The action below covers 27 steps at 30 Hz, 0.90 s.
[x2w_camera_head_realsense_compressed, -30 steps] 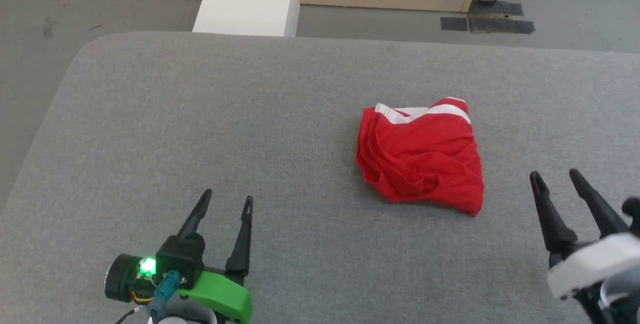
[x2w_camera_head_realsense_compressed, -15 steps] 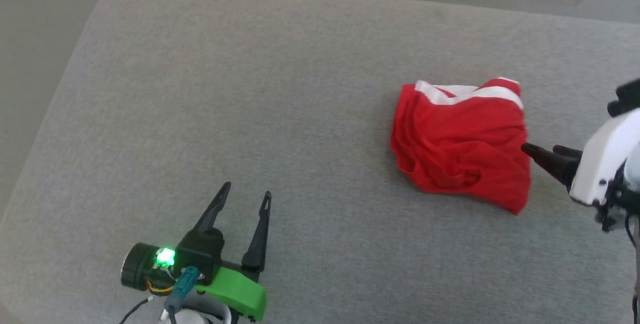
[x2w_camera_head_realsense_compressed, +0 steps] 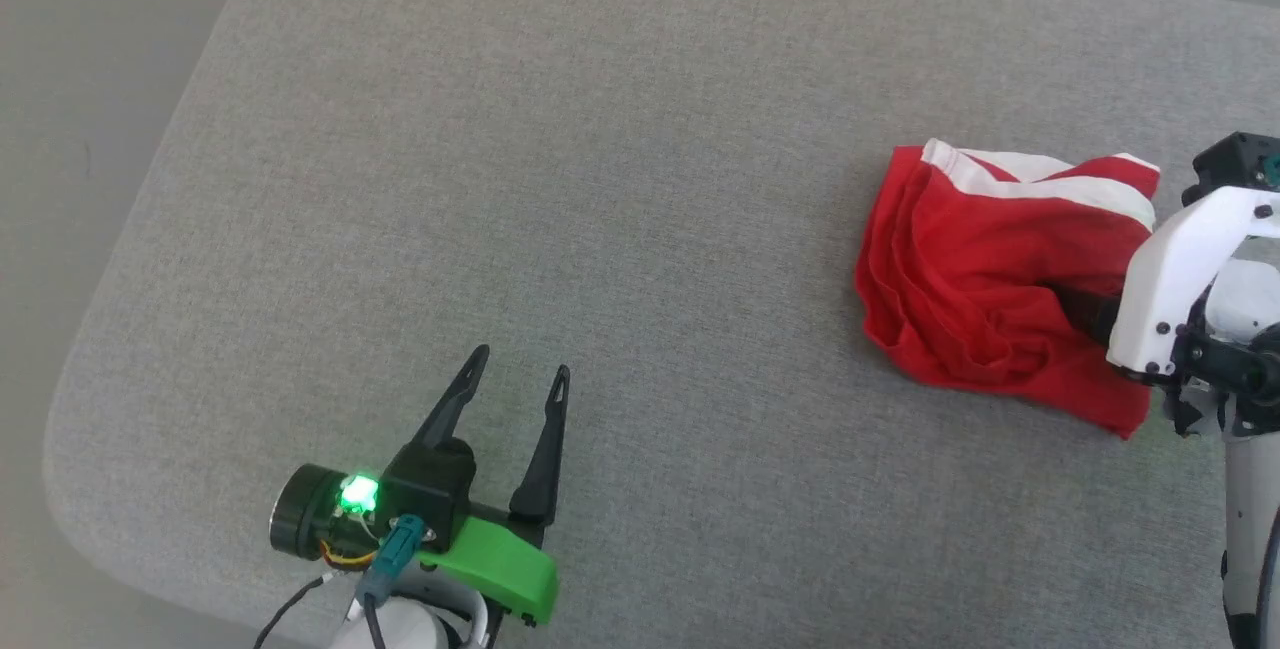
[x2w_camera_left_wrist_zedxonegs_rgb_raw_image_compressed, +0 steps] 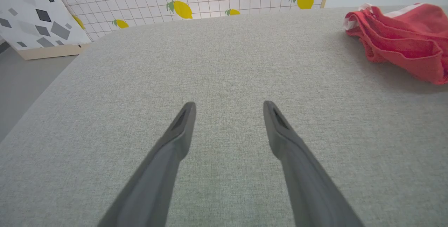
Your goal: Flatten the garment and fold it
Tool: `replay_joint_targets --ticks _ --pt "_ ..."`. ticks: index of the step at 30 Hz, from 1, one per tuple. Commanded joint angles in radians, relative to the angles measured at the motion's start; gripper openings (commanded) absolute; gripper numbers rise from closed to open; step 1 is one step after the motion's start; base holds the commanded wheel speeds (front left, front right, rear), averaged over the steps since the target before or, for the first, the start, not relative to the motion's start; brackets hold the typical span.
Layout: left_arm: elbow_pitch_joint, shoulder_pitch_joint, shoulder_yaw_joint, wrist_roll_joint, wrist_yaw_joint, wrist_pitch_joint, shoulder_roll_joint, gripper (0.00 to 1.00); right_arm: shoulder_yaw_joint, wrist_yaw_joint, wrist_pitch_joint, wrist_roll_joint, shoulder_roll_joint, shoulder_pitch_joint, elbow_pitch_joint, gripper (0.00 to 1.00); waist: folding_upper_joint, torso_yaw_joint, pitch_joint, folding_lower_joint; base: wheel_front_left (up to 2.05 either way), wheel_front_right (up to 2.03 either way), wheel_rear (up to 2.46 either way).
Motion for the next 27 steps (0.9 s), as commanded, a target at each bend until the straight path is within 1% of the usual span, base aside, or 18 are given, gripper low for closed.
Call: replay_joint_targets --ticks 1,2,3,5,9,13,16,19,20,23,27 --pt "0.005 -0.019 0.000 0.008 -0.006 -0.008 -0.007 1.00 0.021 0.003 -0.007 -0.014 0.010 0.007 0.025 1.00 0.0000 0.011 0.011 0.0000 0.00 0.00 0.00" --pt "0.007 -0.021 -0.001 0.009 -0.006 -0.009 -0.009 1.00 0.034 0.003 -0.015 -0.019 0.007 0.012 0.026 0.36 0.0000 0.013 0.013 0.0000 0.00 0.00 0.00" --pt "0.009 -0.022 -0.001 0.010 -0.006 -0.009 -0.011 1.00 0.042 0.003 -0.022 -0.021 0.004 0.015 0.027 0.00 0.0000 0.013 0.014 0.0000 0.00 0.00 0.00" --pt "0.012 -0.023 -0.003 0.010 -0.007 -0.010 -0.016 1.00 0.060 0.003 -0.044 -0.025 -0.007 0.020 0.026 0.00 0.0000 0.012 0.013 0.0000 0.00 0.00 0.00" --pt "0.023 -0.022 -0.007 0.010 -0.009 -0.011 -0.023 1.00 0.120 0.003 -0.107 -0.015 -0.055 0.027 0.004 0.00 0.0000 0.001 -0.003 0.0000 0.00 0.00 0.00" --pt "0.032 -0.019 -0.005 0.007 -0.009 -0.012 -0.023 1.00 0.231 0.003 -0.176 0.008 -0.144 0.031 -0.052 0.00 0.0000 -0.024 -0.033 0.0000 0.00 0.00 0.00" --pt "0.036 -0.013 -0.002 0.004 -0.009 -0.013 -0.019 1.00 0.347 0.003 -0.220 0.035 -0.250 0.033 -0.113 0.00 0.0000 -0.056 -0.056 0.0000 0.00 0.00 0.00" --pt "0.033 -0.003 0.003 0.002 -0.003 -0.013 -0.013 1.00 0.439 0.003 -0.235 0.073 -0.349 0.028 -0.170 0.00 0.0000 -0.100 -0.067 0.0000 0.00 0.00 0.00" --pt "0.029 0.000 0.005 0.001 -0.001 -0.014 -0.011 1.00 0.471 0.003 -0.245 0.081 -0.394 0.021 -0.195 0.00 0.0000 -0.117 -0.067 0.0000 0.00 0.00 0.00" --pt "0.019 0.008 0.005 0.004 0.000 -0.014 -0.005 1.00 0.529 0.003 -0.263 0.113 -0.506 0.006 -0.240 0.00 0.0000 -0.169 -0.059 0.0000 0.00 0.00 0.00" --pt "0.004 0.006 0.003 0.012 0.000 -0.015 0.000 1.00 0.579 0.003 -0.274 0.145 -0.634 -0.003 -0.280 0.00 0.0000 -0.230 -0.031 0.0000 0.00 0.00 0.00"
